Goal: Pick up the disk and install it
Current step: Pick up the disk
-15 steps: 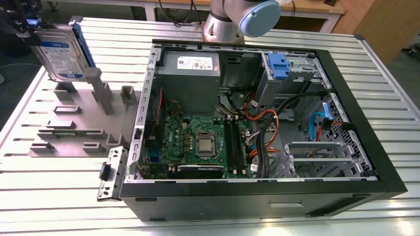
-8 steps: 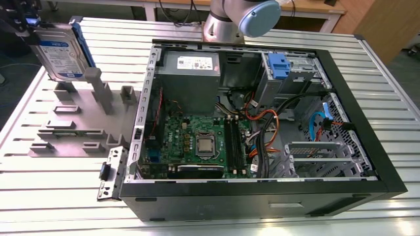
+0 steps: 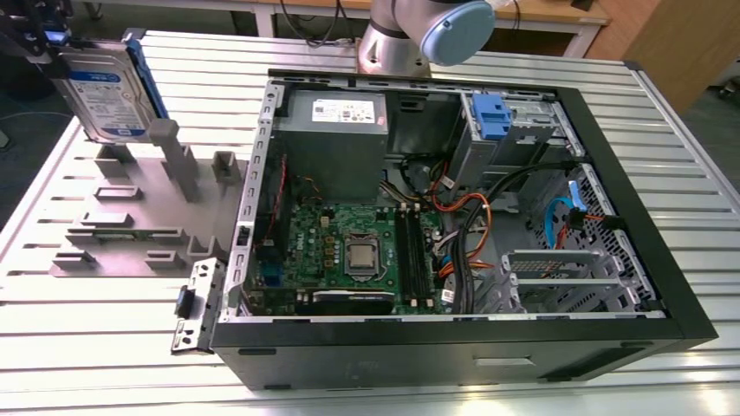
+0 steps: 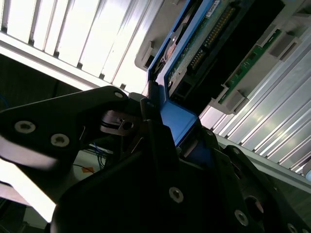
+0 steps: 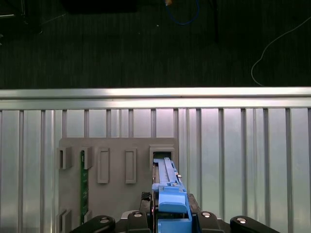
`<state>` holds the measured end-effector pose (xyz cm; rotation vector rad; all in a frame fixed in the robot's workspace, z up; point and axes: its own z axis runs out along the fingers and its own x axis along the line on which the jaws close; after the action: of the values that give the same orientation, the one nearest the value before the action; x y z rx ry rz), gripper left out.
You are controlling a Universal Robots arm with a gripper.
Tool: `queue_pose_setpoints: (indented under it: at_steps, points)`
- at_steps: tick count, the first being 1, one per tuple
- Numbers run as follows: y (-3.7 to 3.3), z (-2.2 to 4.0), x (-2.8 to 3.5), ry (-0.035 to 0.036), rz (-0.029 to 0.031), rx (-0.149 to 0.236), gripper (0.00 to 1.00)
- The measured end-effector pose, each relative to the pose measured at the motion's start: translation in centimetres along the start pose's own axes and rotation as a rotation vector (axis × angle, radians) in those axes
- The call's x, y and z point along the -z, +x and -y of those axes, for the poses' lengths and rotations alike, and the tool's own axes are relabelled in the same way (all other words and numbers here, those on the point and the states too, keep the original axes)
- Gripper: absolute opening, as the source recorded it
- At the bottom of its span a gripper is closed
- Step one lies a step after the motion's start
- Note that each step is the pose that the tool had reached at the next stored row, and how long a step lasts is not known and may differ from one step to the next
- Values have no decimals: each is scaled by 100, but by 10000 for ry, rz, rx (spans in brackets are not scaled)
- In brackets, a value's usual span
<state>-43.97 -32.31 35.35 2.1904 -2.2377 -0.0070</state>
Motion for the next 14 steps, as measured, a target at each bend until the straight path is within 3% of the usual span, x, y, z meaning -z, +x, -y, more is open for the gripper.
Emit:
queue_pose_setpoints:
  at_steps: [14]
  points:
    - [0, 0, 34, 0, -2, 0, 36]
